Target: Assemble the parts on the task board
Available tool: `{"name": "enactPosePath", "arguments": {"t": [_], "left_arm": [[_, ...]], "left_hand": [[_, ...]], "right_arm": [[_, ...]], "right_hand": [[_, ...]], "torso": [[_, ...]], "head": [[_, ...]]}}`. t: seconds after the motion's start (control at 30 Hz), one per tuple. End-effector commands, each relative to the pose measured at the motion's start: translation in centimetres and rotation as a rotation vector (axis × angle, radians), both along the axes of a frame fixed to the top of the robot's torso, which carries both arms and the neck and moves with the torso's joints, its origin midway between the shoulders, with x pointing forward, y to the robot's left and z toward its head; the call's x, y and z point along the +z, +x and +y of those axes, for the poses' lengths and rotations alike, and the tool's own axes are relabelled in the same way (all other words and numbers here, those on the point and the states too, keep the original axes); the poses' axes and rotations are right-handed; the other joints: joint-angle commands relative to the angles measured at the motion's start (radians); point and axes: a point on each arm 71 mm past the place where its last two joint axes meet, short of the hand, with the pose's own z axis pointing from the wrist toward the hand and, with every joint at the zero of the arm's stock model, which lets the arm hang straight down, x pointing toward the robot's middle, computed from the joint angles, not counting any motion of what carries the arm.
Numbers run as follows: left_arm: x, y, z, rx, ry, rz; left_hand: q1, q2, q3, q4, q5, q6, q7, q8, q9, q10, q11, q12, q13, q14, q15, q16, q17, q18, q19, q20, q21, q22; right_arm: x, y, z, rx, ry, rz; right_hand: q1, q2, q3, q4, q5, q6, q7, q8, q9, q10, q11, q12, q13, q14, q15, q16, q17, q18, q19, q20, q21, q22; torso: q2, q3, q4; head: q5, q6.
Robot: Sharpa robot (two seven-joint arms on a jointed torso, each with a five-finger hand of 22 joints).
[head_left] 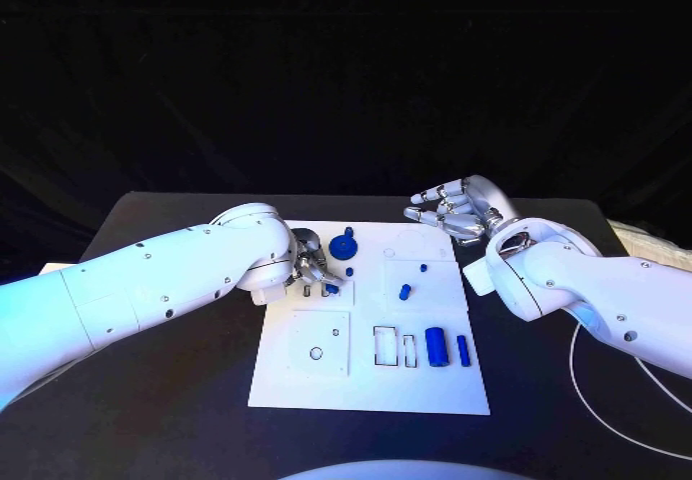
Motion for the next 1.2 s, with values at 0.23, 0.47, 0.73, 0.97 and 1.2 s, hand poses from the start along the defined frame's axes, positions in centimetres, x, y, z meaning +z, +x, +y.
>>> {"name": "enactPosePath", "arguments": {"t": [0.23, 0.47, 0.73, 0.97, 1.2], "left_arm": [[0.5, -0.6, 0.9, 0.028, -0.036, -0.011], [0.8, -0.6, 1.4, 0.043, -0.034, -0.055], [0.9, -0.5, 1.2, 0.032, -0.011, -0.099], [0.6, -0.4, 0.7, 0.022, 0.011, -0.134], [0.3, -0.4, 0.2, 0.005, 0.029, -0.14]], "left_hand": [[-0.097, -0.125, 0.376, -0.122, -0.003, 0.011, -0.002, 0.016, 0.065, 0.017, 0.005, 0.014, 0.023, 0.105, 0.001, 0.003, 0.263, -0.013, 0.005, 0.001, 0.004, 0.071], [-0.119, -0.136, 0.406, -0.131, -0.005, 0.012, -0.004, 0.02, 0.074, 0.018, 0.005, 0.014, 0.022, 0.105, 0.0, 0.003, 0.263, -0.014, 0.007, 0.001, 0.007, 0.076], [-0.127, -0.143, 0.421, -0.14, -0.008, 0.011, -0.005, 0.022, 0.078, 0.015, 0.004, 0.01, 0.017, 0.105, 0.0, 0.003, 0.263, -0.014, 0.008, 0.0, 0.008, 0.078], [-0.132, -0.146, 0.429, -0.144, -0.012, 0.011, -0.004, 0.023, 0.08, 0.016, 0.004, 0.01, 0.017, 0.105, 0.0, 0.003, 0.263, -0.014, 0.008, 0.0, 0.008, 0.079], [-0.139, -0.147, 0.435, -0.145, -0.018, 0.012, -0.004, 0.023, 0.082, 0.017, 0.004, 0.01, 0.018, 0.105, 0.0, 0.003, 0.263, -0.015, 0.01, 0.0, 0.01, 0.082]], "right_arm": [[-0.4, 0.0, 0.1, 0.018, -0.011, 0.012], [-0.7, 0.0, 0.1, 0.02, -0.006, 0.015], [-0.9, -0.1, 0.1, 0.022, -0.004, 0.018], [-1.0, -0.1, 0.3, 0.026, -0.001, 0.021], [-1.1, -0.1, 0.4, 0.034, -0.002, 0.027]], "right_hand": [[-0.009, 0.006, 0.0, 0.005, 0.004, 0.007, 0.001, -0.001, 0.001, -0.006, 0.0, -0.005, -0.004, 0.049, -0.002, -0.009, -0.005, 0.015, -0.008, 0.0, -0.007, 0.071], [-0.01, 0.008, -0.001, 0.006, 0.005, 0.007, 0.001, -0.002, 0.001, -0.007, 0.0, -0.006, -0.005, 0.049, -0.002, -0.01, -0.008, 0.016, -0.009, 0.0, -0.009, 0.068], [-0.01, 0.008, -0.001, 0.007, 0.005, 0.007, 0.001, -0.002, 0.001, -0.008, 0.0, -0.007, -0.006, 0.049, -0.002, -0.011, -0.009, 0.016, -0.01, 0.0, -0.009, 0.067], [-0.011, 0.009, -0.002, 0.008, 0.005, 0.006, 0.001, -0.002, 0.001, -0.01, 0.001, -0.011, -0.009, 0.049, -0.002, -0.011, -0.009, 0.016, -0.01, 0.0, -0.009, 0.067], [-0.011, 0.009, -0.002, 0.008, 0.005, 0.006, 0.001, -0.002, 0.001, -0.011, 0.001, -0.014, -0.011, 0.048, -0.002, -0.012, -0.011, 0.016, -0.011, 0.0, -0.01, 0.065]], "torso": [[-0.001, 0.0024, 0.0032], [-0.001, 0.0036, 0.004], [-0.001, 0.0022, 0.0046], [0.0, 0.0016, 0.0031], [0.0, 0.0019, 0.0027]], "head": [[-0.002, 0.0], [-0.001, 0.0], [0.003, -0.003], [0.006, -0.003], [0.008, -0.003]]}}
